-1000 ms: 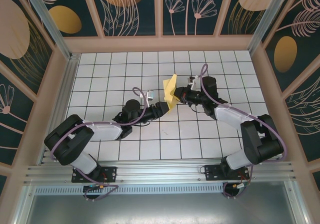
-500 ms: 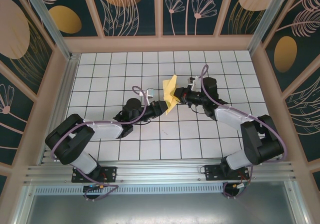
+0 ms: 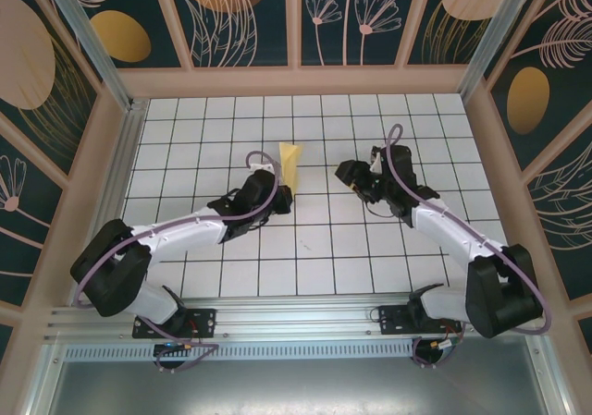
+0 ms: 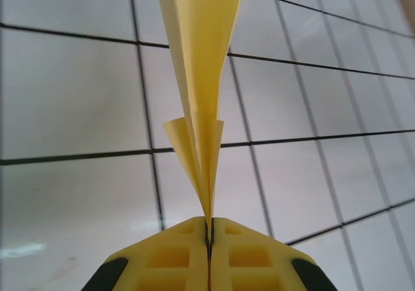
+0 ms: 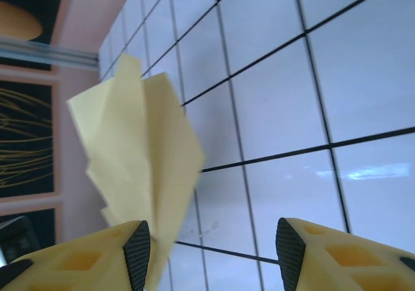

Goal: Fold a paper plane with a square sheet of paper (pick it up from the middle)
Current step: Turn over the paper at the center of the table.

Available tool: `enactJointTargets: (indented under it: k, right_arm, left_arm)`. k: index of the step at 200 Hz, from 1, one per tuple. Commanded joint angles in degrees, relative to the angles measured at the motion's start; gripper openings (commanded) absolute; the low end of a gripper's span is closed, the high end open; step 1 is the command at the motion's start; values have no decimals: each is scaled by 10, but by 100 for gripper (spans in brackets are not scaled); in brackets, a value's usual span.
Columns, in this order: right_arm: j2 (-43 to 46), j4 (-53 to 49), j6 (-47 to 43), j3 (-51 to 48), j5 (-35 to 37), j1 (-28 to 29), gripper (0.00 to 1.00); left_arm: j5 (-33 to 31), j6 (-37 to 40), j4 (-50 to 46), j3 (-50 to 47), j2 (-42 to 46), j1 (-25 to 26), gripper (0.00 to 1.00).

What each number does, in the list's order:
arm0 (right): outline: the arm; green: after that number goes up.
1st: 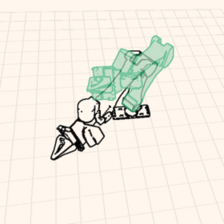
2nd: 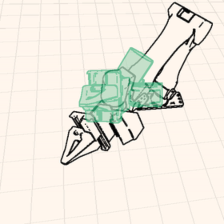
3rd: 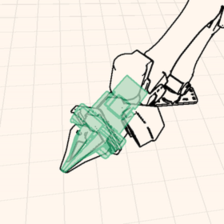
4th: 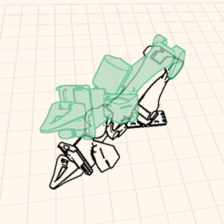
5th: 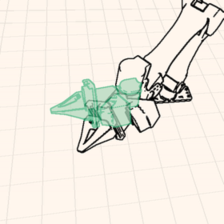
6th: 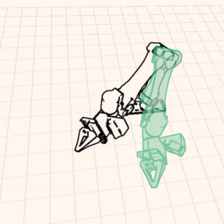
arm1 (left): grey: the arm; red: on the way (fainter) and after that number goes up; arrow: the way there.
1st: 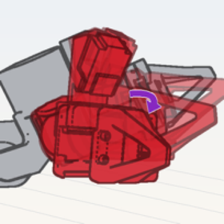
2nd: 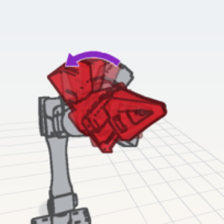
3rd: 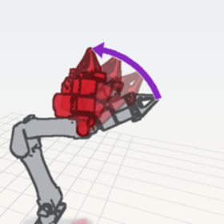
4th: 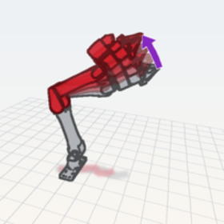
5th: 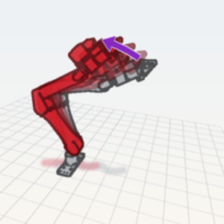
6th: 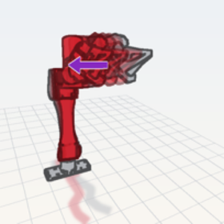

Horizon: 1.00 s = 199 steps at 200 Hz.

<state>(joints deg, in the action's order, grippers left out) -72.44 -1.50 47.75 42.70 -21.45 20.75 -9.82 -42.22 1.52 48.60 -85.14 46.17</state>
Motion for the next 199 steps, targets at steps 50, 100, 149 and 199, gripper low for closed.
enactJointTargets:
  k: [50,100,149,199]
  right_arm:
    - [75,-96,8,-48,125,-50,56]
    - [163,-118,27,-106,114,-145,55]
    - [183,-121,15,-119,70,-194,56]
    - [155,-116,-8,-106,54,-193,56]
  left_arm:
    - [-386,21,-491,225,-209,69,6]
    - [-404,36,-550,343,-362,115,8]
    - [-293,79,-495,386,-416,134,24]
    - [-174,109,-417,363,-329,133,48]
